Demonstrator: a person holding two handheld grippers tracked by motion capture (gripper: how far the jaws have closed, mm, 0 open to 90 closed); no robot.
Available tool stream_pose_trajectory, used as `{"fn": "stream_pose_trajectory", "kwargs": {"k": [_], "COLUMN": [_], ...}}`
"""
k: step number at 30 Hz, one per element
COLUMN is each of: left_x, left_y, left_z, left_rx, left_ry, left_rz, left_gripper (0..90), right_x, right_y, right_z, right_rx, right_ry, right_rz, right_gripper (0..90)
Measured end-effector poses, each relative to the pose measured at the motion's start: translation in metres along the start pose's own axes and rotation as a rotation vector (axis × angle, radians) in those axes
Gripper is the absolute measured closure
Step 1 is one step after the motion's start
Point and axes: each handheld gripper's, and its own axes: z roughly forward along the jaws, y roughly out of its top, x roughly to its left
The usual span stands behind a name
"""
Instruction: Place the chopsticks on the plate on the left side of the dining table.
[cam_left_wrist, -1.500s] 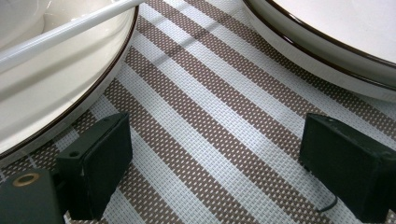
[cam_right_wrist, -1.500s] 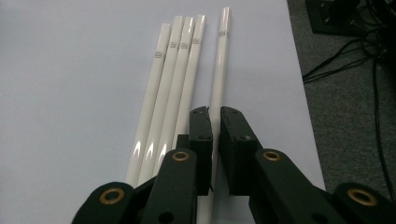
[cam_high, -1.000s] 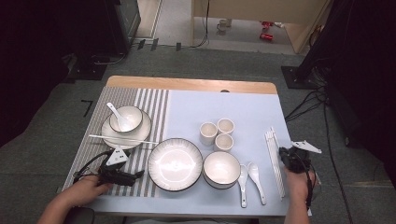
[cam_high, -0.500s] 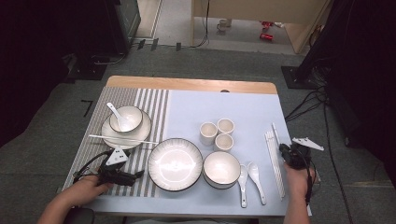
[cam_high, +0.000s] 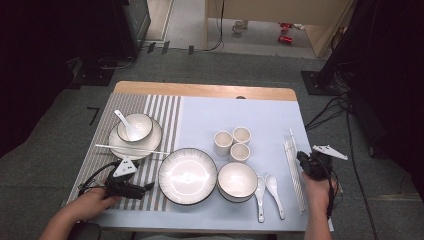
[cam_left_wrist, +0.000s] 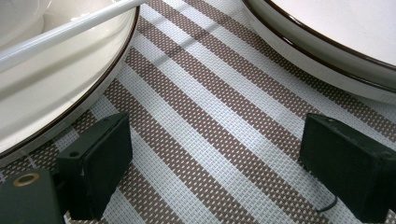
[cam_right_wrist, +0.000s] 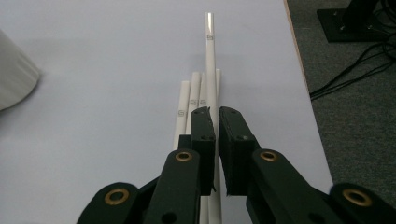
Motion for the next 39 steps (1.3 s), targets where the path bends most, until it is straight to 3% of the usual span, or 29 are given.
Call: {"fn": "stream_pose_trajectory", "kwargs": {"k": [9,25,34,39], "left_x": [0.0,0.0,0.0,0.001], "left_y": [0.0,0.0,0.0,0.0], "left_z": [0.0,0.0,0.0,0.0], "left_rx": [0.0,-0.001,-0.002,-0.003], "left_ry": [0.0,-0.001,-0.003,-0.004], "left_rz": [0.0,-0.001,-0.003,-0.004], "left_gripper": [9.5,9.5,9.5,9.5], "right_x": [0.011,0.043,0.065,0.076], "right_y": [0.004,0.014,0.022,0.025], "right_z": [-0.01,-0.019,-0.031,-0.038], "right_rx": [0.003,0.042,0.037,0.048], "right_ry": [0.029,0.064,0.113,0.153], "right_rz": [0.029,0.009,-0.063,-0.077], "right_gripper": [85.1,85.1,85.1,85.0]}}
